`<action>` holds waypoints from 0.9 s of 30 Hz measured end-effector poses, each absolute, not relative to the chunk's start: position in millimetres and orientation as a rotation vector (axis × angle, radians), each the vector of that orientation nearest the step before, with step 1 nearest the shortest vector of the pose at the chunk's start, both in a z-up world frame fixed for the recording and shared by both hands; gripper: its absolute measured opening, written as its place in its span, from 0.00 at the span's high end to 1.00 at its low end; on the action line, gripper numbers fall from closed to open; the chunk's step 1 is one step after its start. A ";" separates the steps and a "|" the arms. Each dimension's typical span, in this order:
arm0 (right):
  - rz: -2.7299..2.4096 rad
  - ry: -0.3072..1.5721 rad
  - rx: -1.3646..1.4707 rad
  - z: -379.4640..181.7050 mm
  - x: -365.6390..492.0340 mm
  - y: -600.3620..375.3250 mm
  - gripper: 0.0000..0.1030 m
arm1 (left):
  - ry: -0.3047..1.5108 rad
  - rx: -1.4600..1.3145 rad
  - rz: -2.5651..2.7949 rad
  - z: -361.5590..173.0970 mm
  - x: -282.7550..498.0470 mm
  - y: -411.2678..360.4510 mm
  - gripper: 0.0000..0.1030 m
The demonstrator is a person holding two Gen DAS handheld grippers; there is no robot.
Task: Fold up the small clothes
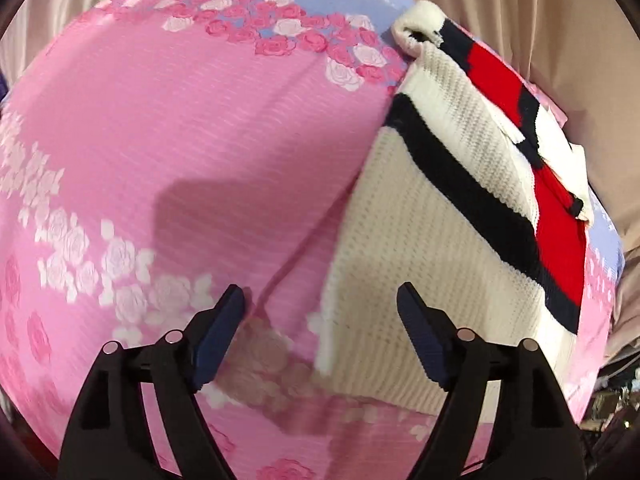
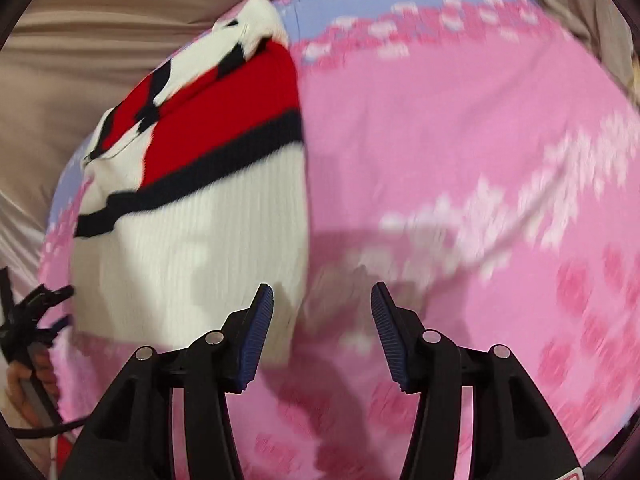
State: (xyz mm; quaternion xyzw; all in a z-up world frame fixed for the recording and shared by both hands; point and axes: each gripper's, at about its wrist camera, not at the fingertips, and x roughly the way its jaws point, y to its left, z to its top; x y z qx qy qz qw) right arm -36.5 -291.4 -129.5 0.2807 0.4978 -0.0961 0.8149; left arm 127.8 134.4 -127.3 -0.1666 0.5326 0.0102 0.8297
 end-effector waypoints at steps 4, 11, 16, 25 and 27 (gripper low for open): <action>-0.186 1.054 0.662 -138.3 -24.9 -272.1 0.51 | 1.133 -0.351 -0.061 -126.1 139.2 117.0 0.60; -0.280 0.958 0.685 -116.1 -15.6 -266.1 0.93 | 1.160 -0.414 -0.206 -103.6 148.0 120.4 0.89; -0.267 0.871 0.590 -65.7 -42.9 -259.1 0.94 | 1.098 -0.422 -0.241 -61.6 97.2 143.9 0.93; -0.150 1.069 0.433 -96.1 -123.4 -253.9 1.00 | 1.208 -0.492 -0.090 -97.1 -38.8 174.3 1.00; -0.175 1.108 0.454 -110.9 -133.9 -259.0 1.00 | 1.205 -0.484 -0.046 -104.2 -45.5 174.4 0.99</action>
